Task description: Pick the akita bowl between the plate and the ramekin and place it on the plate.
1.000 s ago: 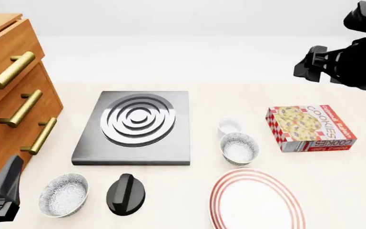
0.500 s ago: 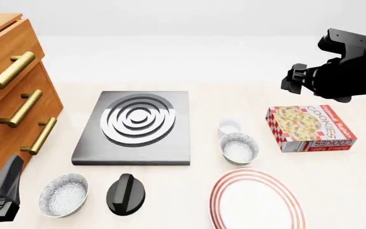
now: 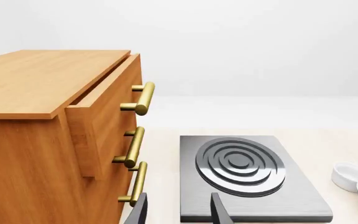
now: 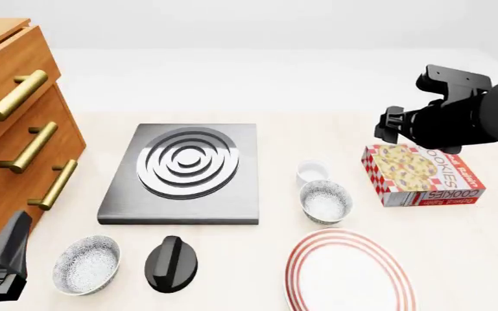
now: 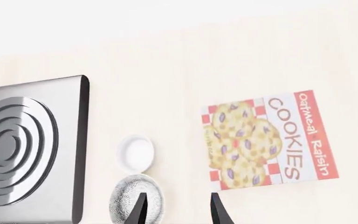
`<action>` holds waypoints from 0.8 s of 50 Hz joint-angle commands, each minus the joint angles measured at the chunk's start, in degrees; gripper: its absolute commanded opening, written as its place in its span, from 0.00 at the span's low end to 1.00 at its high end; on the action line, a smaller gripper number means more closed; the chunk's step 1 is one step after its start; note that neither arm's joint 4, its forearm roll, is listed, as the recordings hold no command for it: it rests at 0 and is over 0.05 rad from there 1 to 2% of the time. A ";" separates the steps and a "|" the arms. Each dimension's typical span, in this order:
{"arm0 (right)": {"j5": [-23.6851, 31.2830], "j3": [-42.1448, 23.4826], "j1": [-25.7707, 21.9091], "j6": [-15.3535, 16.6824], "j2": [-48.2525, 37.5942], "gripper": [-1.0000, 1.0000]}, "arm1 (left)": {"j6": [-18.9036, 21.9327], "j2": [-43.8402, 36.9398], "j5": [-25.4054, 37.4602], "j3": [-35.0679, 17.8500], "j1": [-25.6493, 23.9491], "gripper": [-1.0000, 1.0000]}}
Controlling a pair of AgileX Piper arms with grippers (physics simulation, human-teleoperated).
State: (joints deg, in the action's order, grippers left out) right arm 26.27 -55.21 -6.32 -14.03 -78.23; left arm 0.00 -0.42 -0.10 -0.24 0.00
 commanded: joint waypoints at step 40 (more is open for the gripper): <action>-6.43 8.00 -2.64 -1.21 -3.16 1.00 | 0.00 0.00 0.00 0.00 0.00 1.00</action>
State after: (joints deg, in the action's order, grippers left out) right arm 20.76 -48.27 -8.22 -14.62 -80.93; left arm 0.00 -0.42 -0.10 -0.24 0.00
